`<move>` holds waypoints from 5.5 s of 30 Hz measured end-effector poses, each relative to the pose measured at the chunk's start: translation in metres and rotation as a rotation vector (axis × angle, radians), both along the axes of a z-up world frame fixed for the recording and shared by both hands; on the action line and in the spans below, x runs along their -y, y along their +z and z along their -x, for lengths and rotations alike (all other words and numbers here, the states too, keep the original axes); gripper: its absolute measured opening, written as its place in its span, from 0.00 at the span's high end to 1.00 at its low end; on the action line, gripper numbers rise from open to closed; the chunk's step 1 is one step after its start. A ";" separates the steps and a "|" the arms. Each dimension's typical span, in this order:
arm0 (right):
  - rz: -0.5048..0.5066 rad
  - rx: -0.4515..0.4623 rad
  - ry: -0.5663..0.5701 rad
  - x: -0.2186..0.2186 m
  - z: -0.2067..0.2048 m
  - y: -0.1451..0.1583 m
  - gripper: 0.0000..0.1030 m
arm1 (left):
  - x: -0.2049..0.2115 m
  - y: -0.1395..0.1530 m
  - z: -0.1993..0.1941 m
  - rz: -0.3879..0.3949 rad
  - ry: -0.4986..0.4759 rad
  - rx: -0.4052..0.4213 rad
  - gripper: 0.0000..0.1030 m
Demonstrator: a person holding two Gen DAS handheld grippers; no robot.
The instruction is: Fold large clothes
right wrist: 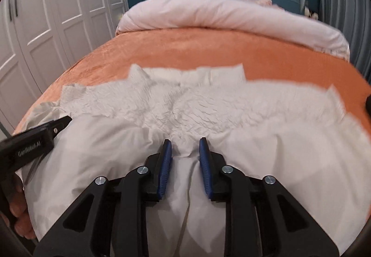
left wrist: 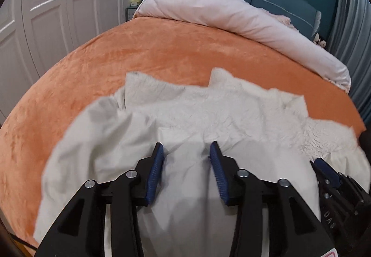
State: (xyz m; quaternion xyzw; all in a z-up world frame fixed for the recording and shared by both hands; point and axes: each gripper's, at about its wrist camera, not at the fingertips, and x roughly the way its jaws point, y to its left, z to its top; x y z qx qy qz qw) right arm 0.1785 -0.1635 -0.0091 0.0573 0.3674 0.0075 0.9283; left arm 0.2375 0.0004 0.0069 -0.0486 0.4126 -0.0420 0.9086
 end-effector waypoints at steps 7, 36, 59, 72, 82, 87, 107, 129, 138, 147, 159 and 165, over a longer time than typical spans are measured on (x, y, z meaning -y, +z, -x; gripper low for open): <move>0.035 0.006 -0.005 -0.007 -0.006 -0.016 0.78 | 0.004 -0.022 -0.004 -0.049 0.004 0.014 0.53; -0.063 -0.025 -0.049 -0.005 -0.059 0.028 0.76 | -0.100 -0.002 -0.023 0.018 0.268 0.006 0.39; -0.022 -0.038 -0.075 -0.012 -0.064 0.001 0.73 | -0.117 -0.058 -0.033 0.072 0.298 -0.084 0.13; -0.042 -0.095 0.007 -0.044 0.026 0.002 0.72 | -0.148 -0.004 0.050 0.125 0.277 -0.079 0.16; 0.031 -0.104 0.109 -0.058 0.120 -0.015 0.72 | -0.184 -0.007 0.153 0.128 0.309 -0.164 0.16; 0.172 -0.085 0.163 -0.083 0.139 -0.007 0.72 | -0.159 -0.024 0.171 0.173 0.243 -0.225 0.16; -0.053 -0.179 0.124 -0.098 0.017 -0.013 0.72 | -0.177 -0.050 0.094 0.327 0.352 -0.190 0.12; -0.058 0.039 -0.212 0.045 0.124 0.054 0.55 | -0.128 0.018 0.086 0.245 0.188 -0.127 0.98; -0.191 -0.047 -0.550 0.186 0.189 0.021 0.35 | -0.133 0.015 0.091 0.223 0.242 -0.155 0.71; -0.490 -0.152 -0.513 0.186 0.175 -0.037 0.32 | -0.166 -0.036 0.084 0.352 0.332 -0.245 0.33; -0.370 -0.045 -0.348 0.140 0.223 0.053 0.93 | -0.173 0.030 0.120 0.401 0.127 -0.168 0.98; -0.219 -0.282 -0.361 0.116 0.278 -0.006 0.77 | -0.173 0.008 0.186 0.223 0.124 -0.224 0.97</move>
